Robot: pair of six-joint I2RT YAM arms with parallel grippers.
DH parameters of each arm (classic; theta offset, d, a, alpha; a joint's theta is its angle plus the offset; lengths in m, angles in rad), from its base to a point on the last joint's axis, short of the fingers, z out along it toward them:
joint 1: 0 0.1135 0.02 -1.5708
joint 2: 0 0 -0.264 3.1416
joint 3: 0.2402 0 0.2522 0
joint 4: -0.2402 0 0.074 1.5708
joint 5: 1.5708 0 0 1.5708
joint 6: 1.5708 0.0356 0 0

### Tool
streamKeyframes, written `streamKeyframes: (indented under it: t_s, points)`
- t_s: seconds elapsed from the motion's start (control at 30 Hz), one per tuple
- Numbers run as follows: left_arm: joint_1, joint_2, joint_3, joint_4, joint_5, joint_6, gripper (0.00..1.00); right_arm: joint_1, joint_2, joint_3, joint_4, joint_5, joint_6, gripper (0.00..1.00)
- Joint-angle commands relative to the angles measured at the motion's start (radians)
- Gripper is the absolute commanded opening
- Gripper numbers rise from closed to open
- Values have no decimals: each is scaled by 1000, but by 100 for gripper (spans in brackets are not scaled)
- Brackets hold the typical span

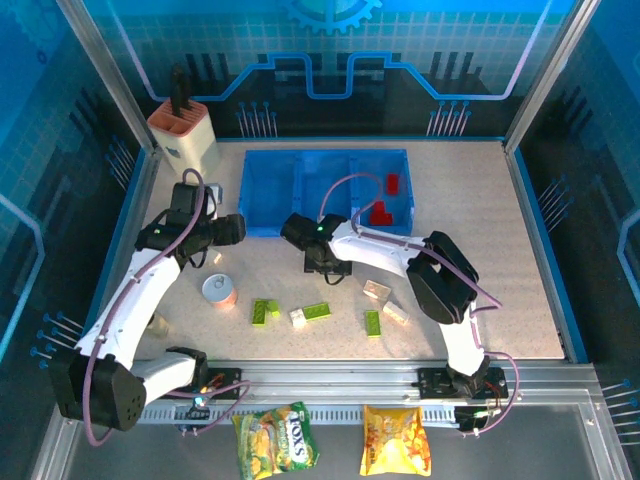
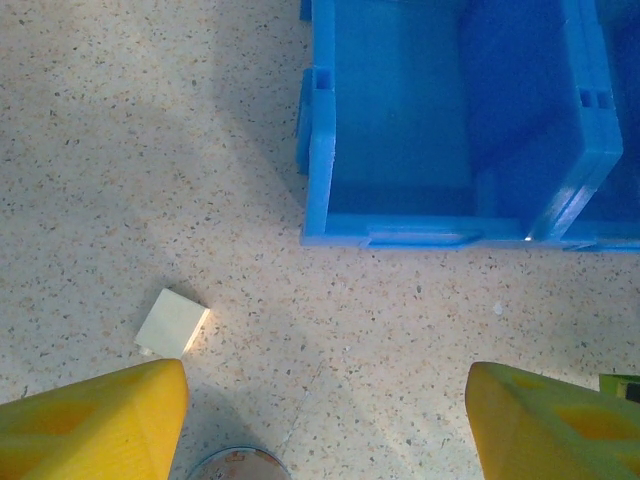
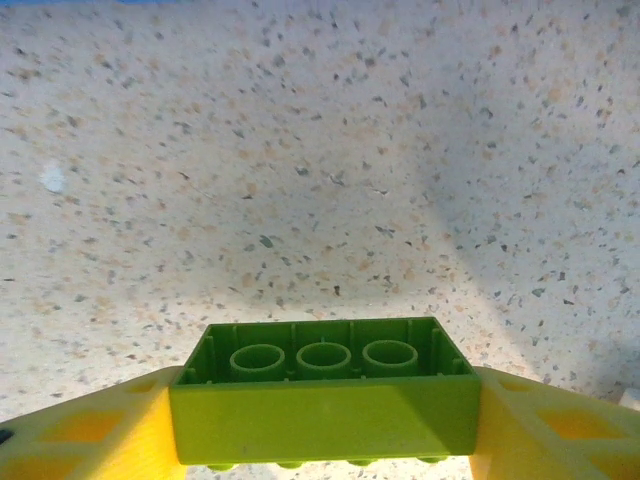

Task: Sort the legos into containers by color
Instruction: Pick up the lego from the center of the table.

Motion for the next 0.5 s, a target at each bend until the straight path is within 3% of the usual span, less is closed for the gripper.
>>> streamKeyframes:
  t_s: [0.0,0.47]
  points:
    - [12,-19,-17,9,24,20,75,8,-50,57,-47,47,-26,68]
    - [12,-24,-22,9,20,21,75,-71,9,265,-75,37,-173,68]
